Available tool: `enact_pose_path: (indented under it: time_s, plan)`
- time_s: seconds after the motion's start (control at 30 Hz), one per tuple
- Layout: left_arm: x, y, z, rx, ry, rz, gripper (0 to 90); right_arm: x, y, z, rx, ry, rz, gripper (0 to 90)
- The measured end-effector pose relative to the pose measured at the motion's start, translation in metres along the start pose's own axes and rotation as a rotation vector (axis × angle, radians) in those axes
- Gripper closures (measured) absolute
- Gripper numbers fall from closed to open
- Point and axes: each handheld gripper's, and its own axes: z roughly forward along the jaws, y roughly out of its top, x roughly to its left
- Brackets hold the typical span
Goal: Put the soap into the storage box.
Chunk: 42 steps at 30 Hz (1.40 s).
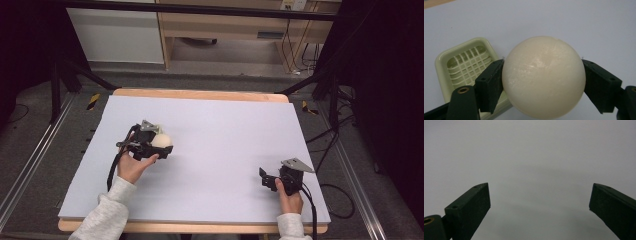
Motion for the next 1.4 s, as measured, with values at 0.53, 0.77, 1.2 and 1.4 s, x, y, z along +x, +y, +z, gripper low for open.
enact_pose_path:
  time_s: [0.53, 0.77, 1.2, 1.4]
  plan:
    - [0.02, 0.005, 0.002, -0.006, 0.058, -0.034, 22.9, 0.0, 0.0, 0.0, 0.001, 0.001, -0.001, 3.8]
    - [0.029, 0.005, 0.005, -0.007, 0.069, -0.06, 22.9, 0.0, 0.0, 0.0, 0.001, 0.003, 0.001, 3.8]
    - [0.045, 0.003, 0.009, -0.007, 0.095, -0.104, 23.0, -0.001, 0.0, 0.0, 0.001, 0.004, 0.002, 3.8]
    - [0.052, 0.001, 0.012, 0.006, 0.111, -0.108, 22.9, -0.001, 0.0, 0.001, 0.0, 0.003, -0.002, 3.8]
